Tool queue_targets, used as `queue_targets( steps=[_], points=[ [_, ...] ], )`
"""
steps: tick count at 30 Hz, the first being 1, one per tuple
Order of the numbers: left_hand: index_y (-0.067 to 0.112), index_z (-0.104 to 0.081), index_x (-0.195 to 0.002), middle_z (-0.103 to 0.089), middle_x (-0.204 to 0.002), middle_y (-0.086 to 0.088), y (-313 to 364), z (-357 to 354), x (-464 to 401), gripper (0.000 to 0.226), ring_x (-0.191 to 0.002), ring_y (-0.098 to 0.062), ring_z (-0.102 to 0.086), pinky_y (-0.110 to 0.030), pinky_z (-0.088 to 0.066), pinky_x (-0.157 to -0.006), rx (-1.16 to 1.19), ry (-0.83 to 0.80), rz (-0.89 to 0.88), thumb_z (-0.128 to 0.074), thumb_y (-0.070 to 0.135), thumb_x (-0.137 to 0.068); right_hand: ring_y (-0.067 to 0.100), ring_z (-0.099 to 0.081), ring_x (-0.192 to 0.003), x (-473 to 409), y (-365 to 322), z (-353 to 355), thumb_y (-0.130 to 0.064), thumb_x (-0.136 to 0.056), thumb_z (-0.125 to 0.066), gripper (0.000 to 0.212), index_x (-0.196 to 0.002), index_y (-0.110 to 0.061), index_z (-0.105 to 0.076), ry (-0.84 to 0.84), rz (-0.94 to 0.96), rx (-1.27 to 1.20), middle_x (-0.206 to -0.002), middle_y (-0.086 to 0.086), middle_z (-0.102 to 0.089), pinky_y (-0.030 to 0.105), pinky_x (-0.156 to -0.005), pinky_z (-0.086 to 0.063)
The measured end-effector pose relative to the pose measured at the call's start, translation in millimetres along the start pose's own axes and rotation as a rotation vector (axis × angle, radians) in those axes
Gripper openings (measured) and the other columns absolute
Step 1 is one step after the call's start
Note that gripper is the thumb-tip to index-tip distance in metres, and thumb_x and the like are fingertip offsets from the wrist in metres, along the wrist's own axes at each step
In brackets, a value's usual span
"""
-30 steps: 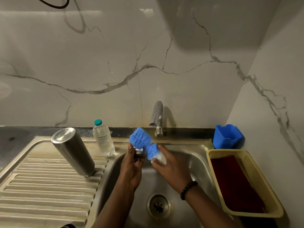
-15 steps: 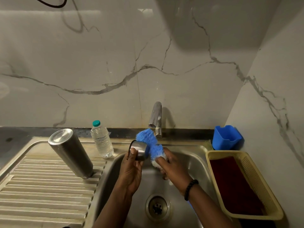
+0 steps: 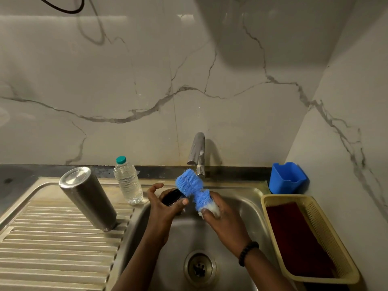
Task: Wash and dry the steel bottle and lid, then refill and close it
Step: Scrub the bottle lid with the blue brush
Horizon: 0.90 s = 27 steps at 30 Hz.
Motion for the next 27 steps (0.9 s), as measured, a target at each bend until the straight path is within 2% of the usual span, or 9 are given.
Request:
queue_targets(
  steps=[4,7,11,14,17,21,23,25,27],
  points=[
    [0.034,-0.032,-0.132,-0.065,-0.12,-0.009,-3,-4,2,0.106,-0.107,-0.027,-0.067,-0.029,-0.058,-0.072,0.116,0.009,-0.013,-0.092,0.042,-0.046,0.003,-0.063,-0.089,0,-2,-3,-0.043,-0.09,-0.057,0.042,-0.13,-0.043,-0.046,0.011,-0.012,-0.02,-0.103,-0.011,-0.066,0.035,-0.08,-0.056],
    [0.032,-0.036,-0.129,-0.064,-0.119,-0.01,-3,-7,2,0.109,-0.1,-0.021,-0.069,-0.029,-0.057,-0.071,0.174,-0.002,0.01,-0.096,0.049,-0.039,0.003,-0.063,-0.086,-3,-6,2,-0.041,-0.089,-0.058,0.035,-0.123,-0.043,-0.049,0.0,-0.004,-0.014,-0.098,-0.012,-0.066,0.036,-0.078,-0.056],
    [0.025,-0.045,-0.116,-0.065,-0.116,-0.006,-3,-3,2,0.078,-0.099,-0.014,-0.066,-0.028,-0.056,-0.073,0.089,0.006,-0.034,-0.088,0.033,-0.05,0.002,-0.062,-0.082,-7,-8,11,-0.047,-0.086,-0.056,0.039,-0.124,-0.048,-0.046,0.004,0.006,0.087,-0.095,-0.016,-0.065,0.033,-0.073,-0.055],
    [0.019,-0.05,-0.112,-0.069,-0.106,-0.001,-1,0,4,0.075,-0.101,-0.016,-0.067,-0.03,-0.056,-0.079,-0.066,-0.004,-0.098,-0.09,0.035,-0.051,0.002,-0.062,-0.085,-8,-7,14,-0.046,-0.087,-0.057,0.042,-0.127,-0.044,-0.047,-0.012,-0.021,0.128,-0.098,-0.013,-0.067,0.034,-0.077,-0.055],
    [0.013,-0.056,-0.111,-0.069,-0.104,-0.004,6,-2,8,0.07,-0.099,-0.017,-0.067,-0.027,-0.055,-0.082,-0.19,-0.055,-0.166,-0.091,0.035,-0.054,0.002,-0.061,-0.088,-8,-3,15,-0.05,-0.085,-0.056,0.047,-0.13,-0.044,-0.045,-0.006,-0.046,0.166,-0.101,-0.013,-0.067,0.034,-0.08,-0.054],
    [0.016,-0.056,-0.118,-0.068,-0.108,-0.001,6,0,9,0.069,-0.101,-0.014,-0.065,-0.025,-0.054,-0.083,-0.281,-0.125,-0.156,-0.092,0.028,-0.06,0.002,-0.059,-0.086,-7,-5,15,-0.047,-0.087,-0.057,0.045,-0.131,-0.042,-0.046,-0.005,-0.046,0.192,-0.099,-0.014,-0.065,0.027,-0.077,-0.052],
    [0.021,-0.05,-0.122,-0.066,-0.113,0.001,2,-1,9,0.073,-0.105,-0.012,-0.065,-0.025,-0.055,-0.084,-0.333,-0.153,-0.124,-0.094,0.018,-0.063,0.001,-0.053,-0.083,-6,-10,14,-0.045,-0.089,-0.057,0.045,-0.132,-0.042,-0.045,-0.032,-0.033,0.216,-0.103,-0.013,-0.063,0.013,-0.068,-0.043],
    [0.023,-0.041,-0.123,-0.063,-0.117,0.004,2,-6,10,0.076,-0.107,-0.001,-0.064,-0.018,-0.054,-0.082,-0.379,-0.152,-0.097,-0.091,0.012,-0.067,0.002,-0.048,-0.081,-5,-15,10,-0.044,-0.09,-0.058,0.05,-0.137,-0.041,-0.042,-0.058,-0.013,0.245,-0.107,-0.008,-0.063,0.005,-0.06,-0.032],
    [0.021,-0.036,-0.124,-0.06,-0.117,0.008,5,-11,7,0.077,-0.104,0.011,-0.06,-0.01,-0.051,-0.08,-0.445,-0.132,-0.095,-0.089,0.01,-0.069,0.003,-0.049,-0.08,-2,-20,8,-0.044,-0.091,-0.057,0.052,-0.14,-0.039,-0.04,-0.055,0.03,0.278,-0.107,-0.004,-0.065,0.004,-0.057,-0.032]
  ],
)
Point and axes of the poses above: each hand's wrist, its own x-axis away from the middle knuckle, its own z-axis out of the back of the hand, y = z × x, the point moved 4 cm from there along -x, towards the middle knuckle
